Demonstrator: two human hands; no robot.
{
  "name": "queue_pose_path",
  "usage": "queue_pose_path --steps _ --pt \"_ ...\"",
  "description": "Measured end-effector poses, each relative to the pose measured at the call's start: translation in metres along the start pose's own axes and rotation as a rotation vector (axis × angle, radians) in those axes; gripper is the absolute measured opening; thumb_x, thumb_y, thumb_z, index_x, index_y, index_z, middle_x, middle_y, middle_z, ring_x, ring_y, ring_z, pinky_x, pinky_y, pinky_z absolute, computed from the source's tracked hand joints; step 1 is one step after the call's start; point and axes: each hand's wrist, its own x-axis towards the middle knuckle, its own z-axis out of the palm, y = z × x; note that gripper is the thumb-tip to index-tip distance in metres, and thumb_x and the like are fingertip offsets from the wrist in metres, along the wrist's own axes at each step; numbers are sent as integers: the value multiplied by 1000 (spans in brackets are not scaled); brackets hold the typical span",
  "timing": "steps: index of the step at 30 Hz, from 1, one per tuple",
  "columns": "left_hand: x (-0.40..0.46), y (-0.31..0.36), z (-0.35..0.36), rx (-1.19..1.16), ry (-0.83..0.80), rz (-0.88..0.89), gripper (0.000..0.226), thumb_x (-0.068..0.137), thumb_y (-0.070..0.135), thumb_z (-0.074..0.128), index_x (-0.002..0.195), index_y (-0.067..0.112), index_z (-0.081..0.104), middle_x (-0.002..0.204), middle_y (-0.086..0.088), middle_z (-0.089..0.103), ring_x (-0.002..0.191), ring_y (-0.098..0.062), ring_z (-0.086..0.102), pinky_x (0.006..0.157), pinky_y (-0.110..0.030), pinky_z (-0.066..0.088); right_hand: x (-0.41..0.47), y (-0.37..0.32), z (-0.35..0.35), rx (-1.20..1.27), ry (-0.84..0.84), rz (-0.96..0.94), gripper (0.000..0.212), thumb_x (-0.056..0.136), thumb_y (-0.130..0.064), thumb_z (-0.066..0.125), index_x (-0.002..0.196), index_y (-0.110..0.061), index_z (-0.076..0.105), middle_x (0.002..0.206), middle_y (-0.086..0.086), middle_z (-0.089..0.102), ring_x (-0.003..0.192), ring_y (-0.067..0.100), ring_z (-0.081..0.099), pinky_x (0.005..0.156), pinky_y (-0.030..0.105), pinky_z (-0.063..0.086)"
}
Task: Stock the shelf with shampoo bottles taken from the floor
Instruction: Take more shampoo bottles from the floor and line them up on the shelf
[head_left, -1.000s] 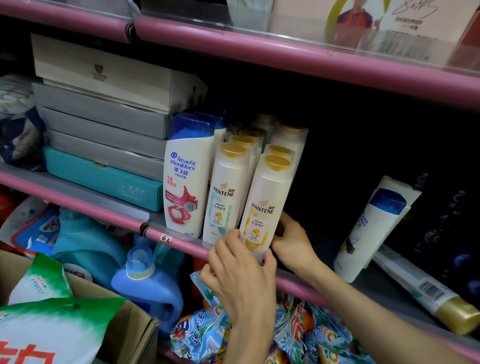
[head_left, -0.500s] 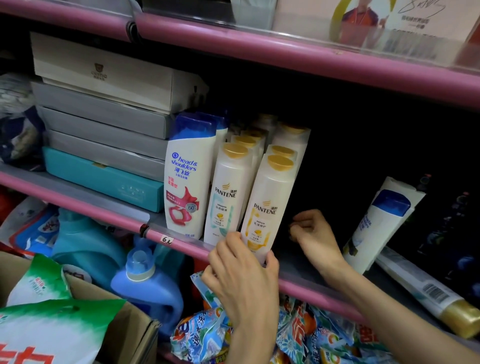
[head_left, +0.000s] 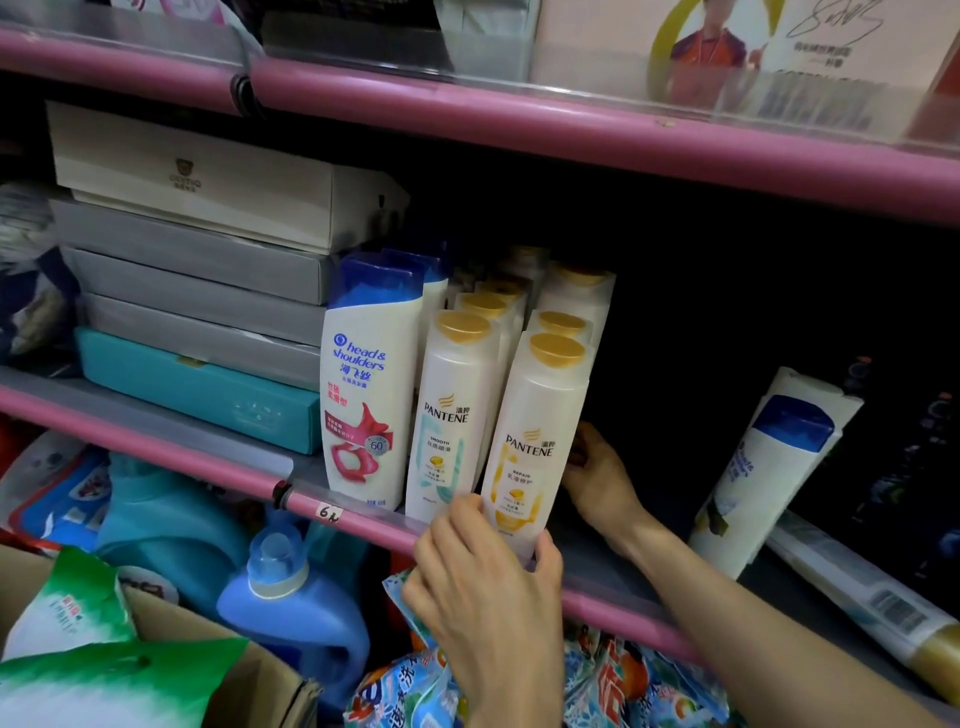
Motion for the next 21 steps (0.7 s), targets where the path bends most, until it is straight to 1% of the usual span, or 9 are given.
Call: queue_pose_path --steps 5,8,14,16,19,20,21 --pt "0 1 -2 -17 -23 -8 62 45 31 91 94 8 62 87 -8 64 85 -33 62 68 -46 46 -3 0 -1 6 -29 -22 39 90 -1 58 128 -9 51 119 6 63 111 17 59 98 35 49" --pt "0 1 -3 -15 -29 -9 60 47 31 91 94 8 61 87 -8 64 84 -33 62 68 -45 46 -5 0 -1 4 -38 -40 37 91 -3 58 126 -9 52 118 3 63 111 15 59 96 31 49" --pt "-1 0 -2 -23 -26 -19 59 52 34 89 98 9 61 92 -7 65 89 -31 61 71 -44 45 -4 -1 -1 7 -50 -38 40 91 -3 58 130 -7 50 125 5 61 113 13 57 98 30 47" --pt "-2 -1 -3 -31 -19 -21 58 57 36 86 101 10 60 96 -7 64 92 -31 59 74 -44 44 -4 -2 -1 2 -58 -27 41 90 -4 59 130 -7 49 126 5 60 112 12 56 96 27 47" --pt "-6 -3 -5 -86 -29 -14 55 70 36 78 113 10 56 108 -8 61 103 -30 54 80 -44 42 -6 -5 -6 -11 -89 16 43 90 -6 61 131 -6 47 124 4 59 117 15 55 87 14 47" --pt "-8 -4 -7 -119 -42 -15 54 74 35 75 116 11 54 113 -8 60 106 -29 51 82 -42 40 -8 -6 -9 -14 -100 40 45 90 -7 61 132 -6 45 126 3 58 119 15 54 88 13 46" --pt "-9 -5 -10 -156 -55 -14 52 77 34 72 119 11 52 117 -8 58 108 -27 49 84 -39 38 -11 -7 -10 -32 -105 66 48 90 -9 61 135 -7 43 129 4 57 120 15 53 92 16 45"
